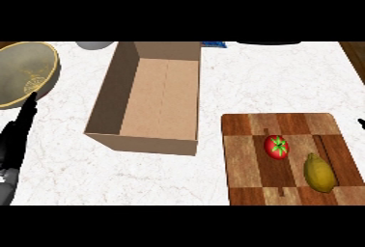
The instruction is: Pick the lemon from the cutting board and place it in the cardboard box
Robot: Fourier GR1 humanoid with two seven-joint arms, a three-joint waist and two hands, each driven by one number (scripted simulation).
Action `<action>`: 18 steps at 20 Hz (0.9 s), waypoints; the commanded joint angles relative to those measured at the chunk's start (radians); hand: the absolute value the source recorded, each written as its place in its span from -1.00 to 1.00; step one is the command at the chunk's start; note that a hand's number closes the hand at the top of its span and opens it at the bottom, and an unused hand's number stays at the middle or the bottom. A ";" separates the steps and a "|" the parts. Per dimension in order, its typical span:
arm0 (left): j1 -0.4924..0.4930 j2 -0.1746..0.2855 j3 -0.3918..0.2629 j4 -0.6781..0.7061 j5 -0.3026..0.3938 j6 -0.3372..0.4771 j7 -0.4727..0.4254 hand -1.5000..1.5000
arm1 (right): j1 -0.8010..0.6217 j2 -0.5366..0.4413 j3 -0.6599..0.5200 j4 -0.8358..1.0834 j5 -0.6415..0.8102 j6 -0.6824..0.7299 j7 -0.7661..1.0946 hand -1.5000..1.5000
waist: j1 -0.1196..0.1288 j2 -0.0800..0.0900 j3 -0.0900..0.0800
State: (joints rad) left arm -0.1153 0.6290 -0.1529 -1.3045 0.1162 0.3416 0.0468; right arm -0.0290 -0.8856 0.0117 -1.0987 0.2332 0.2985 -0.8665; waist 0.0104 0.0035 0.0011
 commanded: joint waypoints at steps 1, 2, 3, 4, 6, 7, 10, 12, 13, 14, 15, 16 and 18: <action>0.004 -0.010 0.000 -0.023 -0.022 0.012 0.030 0.00 | -0.013 -0.034 0.087 -0.053 0.120 0.021 0.013 -1.00 | -0.002 -0.004 -0.001; -0.024 -0.019 0.000 0.000 -0.018 -0.001 0.031 0.00 | -0.060 -0.063 0.100 -0.016 0.148 0.044 0.040 -1.00 | 0.002 -0.001 -0.001; -0.009 -0.042 -0.004 0.034 -0.033 0.009 -0.022 0.00 | -0.084 -0.058 0.123 -0.042 0.175 0.039 0.075 -1.00 | 0.002 0.000 -0.002; -0.006 -0.027 -0.017 -0.021 -0.035 0.003 0.038 0.00 | -0.115 -0.080 0.135 -0.059 0.183 0.081 0.133 -1.00 | 0.009 -0.002 -0.002; 0.007 -0.022 0.010 -0.005 -0.033 -0.023 -0.008 0.00 | -0.128 -0.070 0.156 -0.006 0.232 0.084 0.095 -1.00 | 0.004 -0.001 -0.001; 0.008 -0.038 -0.006 -0.033 -0.048 -0.001 0.037 0.00 | -0.139 -0.030 0.184 -0.073 0.234 0.106 0.188 -1.00 | 0.002 -0.003 -0.001; 0.027 -0.054 0.031 0.027 -0.049 -0.031 -0.047 0.00 | -0.172 0.027 0.210 -0.071 0.276 0.133 0.247 -1.00 | -0.001 -0.002 -0.002; 0.001 -0.052 0.041 -0.004 -0.085 -0.016 0.033 0.00 | -0.173 0.023 0.186 -0.113 0.292 0.163 0.278 -1.00 | -0.008 -0.004 -0.001; 0.002 -0.039 0.068 0.007 -0.068 -0.046 0.004 0.00 | -0.178 0.031 0.197 -0.032 0.351 0.106 0.228 -1.00 | -0.005 -0.003 -0.001; 0.048 -0.040 0.065 -0.064 -0.068 -0.049 0.031 0.00 | -0.164 0.034 0.186 -0.096 0.333 0.158 0.286 -1.00 | -0.006 -0.005 -0.001; 0.039 -0.091 0.052 -0.038 -0.117 -0.017 0.016 0.00 | -0.173 0.053 0.171 -0.067 0.362 0.138 0.238 -1.00 | -0.007 -0.004 -0.001; 0.063 -0.066 0.074 -0.075 -0.094 -0.039 0.046 0.00 | -0.148 0.086 0.187 -0.118 0.372 0.127 0.300 -1.00 | -0.007 -0.005 -0.001; 0.064 -0.086 0.084 -0.031 -0.113 -0.053 -0.017 0.00 | -0.247 0.126 0.190 0.006 0.417 0.142 0.265 -1.00 | -0.001 -0.003 -0.001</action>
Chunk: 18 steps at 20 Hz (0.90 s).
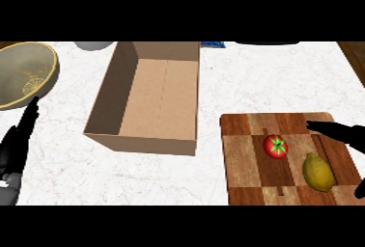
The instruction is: Pick the lemon from the cutting board and place it in the cardboard box
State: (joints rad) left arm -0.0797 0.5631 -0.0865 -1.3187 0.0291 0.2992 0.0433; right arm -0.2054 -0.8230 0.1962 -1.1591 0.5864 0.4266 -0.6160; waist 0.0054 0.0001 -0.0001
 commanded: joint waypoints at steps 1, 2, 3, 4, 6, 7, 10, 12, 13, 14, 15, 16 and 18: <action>-0.004 -0.027 0.051 0.086 -0.009 -0.048 -0.077 0.00 | 0.063 0.046 -0.004 -0.091 0.049 -0.003 0.046 -1.00 | -0.009 -0.001 0.000; -0.021 -0.023 0.047 0.009 -0.043 -0.029 0.016 0.00 | -0.045 0.027 -0.035 0.037 0.072 0.046 -0.012 -1.00 | -0.002 0.000 0.000; 0.013 -0.068 0.026 -0.001 -0.048 -0.004 0.012 0.00 | -0.004 0.089 -0.003 0.007 0.099 -0.016 0.016 -1.00 | -0.002 0.000 0.000; -0.001 -0.047 0.054 -0.015 -0.056 -0.031 0.024 0.00 | 0.033 0.032 -0.053 -0.095 0.067 0.070 0.042 -1.00 | -0.007 -0.001 0.000; -0.048 -0.068 0.081 0.082 -0.073 -0.043 -0.019 0.00 | 0.064 0.041 -0.075 -0.103 0.076 0.062 0.015 -1.00 | -0.010 -0.001 0.000; 0.036 -0.071 0.073 -0.016 -0.076 -0.045 -0.013 0.00 | 0.059 0.057 -0.070 -0.042 0.107 0.030 -0.035 -1.00 | -0.004 -0.001 0.000; -0.011 -0.029 0.113 -0.011 -0.057 -0.118 0.032 0.00 | 0.027 0.084 -0.058 -0.046 0.119 0.069 -0.030 -1.00 | -0.002 0.000 0.000; -0.056 -0.088 0.088 0.011 -0.106 -0.057 0.046 0.00 | 0.067 0.058 -0.093 -0.078 0.076 0.100 -0.071 -1.00 | -0.008 0.000 0.000; -0.010 -0.066 0.121 0.026 -0.079 -0.104 -0.013 0.00 | 0.064 0.063 -0.106 -0.166 0.055 0.141 -0.016 -1.00 | -0.007 -0.001 0.000; -0.014 -0.070 0.100 -0.028 -0.106 -0.079 0.055 0.00 | 0.066 0.076 -0.086 -0.191 0.058 0.148 -0.006 -1.00 | -0.006 -0.002 0.000; 0.007 -0.092 0.108 -0.022 -0.113 -0.067 0.023 0.00 | 0.078 0.084 -0.089 -0.115 0.082 0.087 -0.077 -1.00 | -0.004 -0.001 0.000; 0.037 -0.106 0.066 -0.095 -0.141 -0.051 0.058 0.00 | 0.077 0.104 -0.078 -0.195 0.060 0.122 -0.011 -1.00 | -0.004 -0.002 0.000; -0.011 -0.108 0.093 -0.033 -0.145 -0.056 0.056 0.00 | 0.169 0.057 -0.094 -0.268 0.049 0.116 -0.065 -1.00 | -0.013 -0.002 0.000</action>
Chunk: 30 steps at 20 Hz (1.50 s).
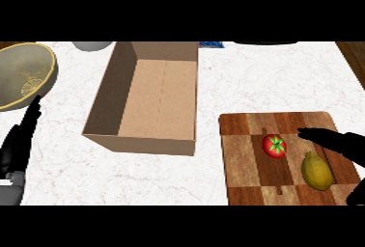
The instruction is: Pick the lemon from the cutting board and place it in the cardboard box
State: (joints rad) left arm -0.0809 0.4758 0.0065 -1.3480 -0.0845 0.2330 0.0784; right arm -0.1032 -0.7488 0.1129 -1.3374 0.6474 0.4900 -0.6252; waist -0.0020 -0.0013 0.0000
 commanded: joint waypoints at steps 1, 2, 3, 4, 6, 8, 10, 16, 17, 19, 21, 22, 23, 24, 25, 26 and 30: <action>0.017 0.012 0.038 -0.068 0.000 -0.032 0.048 0.00 | 0.047 -0.002 -0.036 -0.064 -0.021 0.057 -0.046 -1.00 | 0.001 0.000 0.000; -0.037 0.002 0.048 0.009 0.003 -0.055 0.017 0.00 | 0.057 0.011 -0.006 -0.053 0.021 0.035 -0.047 -1.00 | -0.001 0.001 0.000; -0.005 -0.001 0.052 0.044 -0.006 -0.050 -0.036 0.00 | 0.090 0.017 -0.001 -0.160 -0.003 0.075 0.023 -1.00 | -0.004 0.000 -0.001; 0.010 -0.052 0.003 -0.043 -0.062 0.011 0.026 0.00 | 0.015 0.023 0.015 -0.031 0.053 0.052 -0.003 -1.00 | 0.005 0.001 0.000; 0.010 -0.038 0.037 -0.008 -0.024 -0.035 -0.006 0.00 | 0.084 0.029 0.040 -0.143 0.080 0.053 0.077 -1.00 | 0.000 0.000 0.000; -0.021 -0.021 0.051 -0.008 -0.051 -0.041 0.020 0.00 | 0.075 0.012 -0.005 -0.181 0.064 0.119 0.126 -1.00 | 0.000 0.001 0.000; -0.013 -0.036 0.057 -0.033 -0.048 -0.045 0.027 0.00 | 0.047 0.076 0.037 -0.063 0.138 0.043 0.127 -1.00 | 0.005 0.002 0.000; -0.023 -0.052 0.091 0.025 -0.065 -0.082 -0.011 0.00 | 0.061 0.156 0.025 0.008 0.216 -0.041 0.119 1.00 | 0.003 0.001 0.000; -0.045 -0.045 0.096 0.046 -0.061 -0.081 -0.017 0.00 | -0.012 0.168 0.029 0.090 0.248 -0.115 0.089 1.00 | 0.008 0.003 0.001; -0.035 -0.052 0.096 0.062 -0.065 -0.076 -0.032 0.00 | 0.021 0.173 0.001 -0.031 0.228 -0.159 0.096 1.00 | 0.001 0.001 0.000; 0.024 -0.034 0.103 -0.035 -0.058 -0.091 -0.008 0.00 | -0.033 0.250 0.011 0.042 0.260 -0.218 0.137 1.00 | 0.013 0.001 0.001; 0.008 -0.095 0.064 -0.044 -0.089 -0.062 0.027 0.00 | 0.003 0.221 -0.006 0.012 0.263 -0.215 0.107 1.00 | 0.004 0.001 0.000; 0.003 -0.064 0.100 -0.031 -0.086 -0.075 0.013 0.00 | -0.054 0.216 -0.027 0.046 0.263 -0.196 0.099 1.00 | 0.006 0.001 0.000; 0.002 -0.081 0.089 0.015 -0.090 -0.071 -0.018 0.00 | 0.018 0.206 -0.038 0.048 0.277 -0.300 0.045 1.00 | 0.002 0.001 0.000; 0.027 -0.066 0.104 0.018 -0.060 -0.101 -0.077 0.00 | -0.153 0.268 0.018 0.146 0.312 -0.257 0.091 1.00 | 0.020 0.004 0.001; -0.020 -0.050 0.081 -0.014 -0.077 -0.109 -0.023 0.00 | -0.253 0.283 0.029 0.206 0.320 -0.236 0.098 1.00 | 0.041 0.009 0.002; -0.066 -0.080 0.035 -0.013 -0.097 -0.107 -0.014 0.00 | -0.493 0.273 0.040 0.329 0.316 -0.154 0.023 1.00 | 0.130 0.035 0.004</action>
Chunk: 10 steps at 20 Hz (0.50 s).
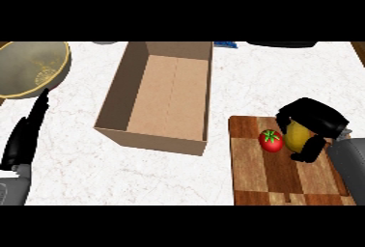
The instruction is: Pick the lemon from the cutting board and place it in the cardboard box
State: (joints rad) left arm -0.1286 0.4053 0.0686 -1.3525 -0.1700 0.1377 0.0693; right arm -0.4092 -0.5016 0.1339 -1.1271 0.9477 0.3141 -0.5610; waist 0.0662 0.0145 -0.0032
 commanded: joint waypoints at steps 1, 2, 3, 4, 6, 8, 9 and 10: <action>-0.051 -0.002 -0.027 -0.007 -0.008 -0.023 0.024 0.00 | -0.237 0.063 0.023 0.167 0.031 -0.007 -0.033 1.00 | 0.055 0.020 0.008; -0.027 -0.019 -0.021 -0.006 -0.014 0.005 0.007 0.00 | -0.283 0.033 0.006 0.232 0.033 -0.025 -0.092 1.00 | 0.041 0.015 0.007; -0.042 -0.010 -0.020 0.000 -0.015 -0.006 0.005 0.00 | -0.320 0.063 -0.005 0.281 0.038 -0.071 -0.098 1.00 | 0.033 0.015 0.007; -0.033 -0.035 -0.046 -0.022 -0.022 0.001 0.031 0.00 | -0.361 0.099 -0.012 0.310 0.051 -0.099 -0.053 1.00 | 0.048 0.017 0.007; -0.066 -0.014 -0.024 0.006 -0.028 0.005 0.042 0.00 | -0.414 0.070 -0.061 0.373 0.049 -0.186 -0.102 1.00 | 0.026 0.018 0.007; -0.047 -0.005 -0.003 0.000 -0.010 -0.006 0.035 0.00 | -0.461 0.069 -0.088 0.447 0.043 -0.244 -0.153 1.00 | 0.011 0.010 0.006; -0.017 0.001 0.017 0.065 0.003 -0.015 -0.043 0.00 | -0.527 0.058 -0.110 0.470 0.024 -0.197 -0.150 1.00 | 0.009 0.011 0.004; -0.045 -0.016 -0.001 0.045 -0.019 0.008 -0.008 0.00 | -0.542 0.067 -0.139 0.490 0.004 -0.246 -0.172 1.00 | 0.012 0.015 0.006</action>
State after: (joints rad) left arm -0.1627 0.3950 0.0613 -1.3348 -0.1821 0.1353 0.0733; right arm -0.8275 -0.4392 0.0565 -0.7449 0.9759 0.1337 -0.6837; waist 0.0842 0.0269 0.0021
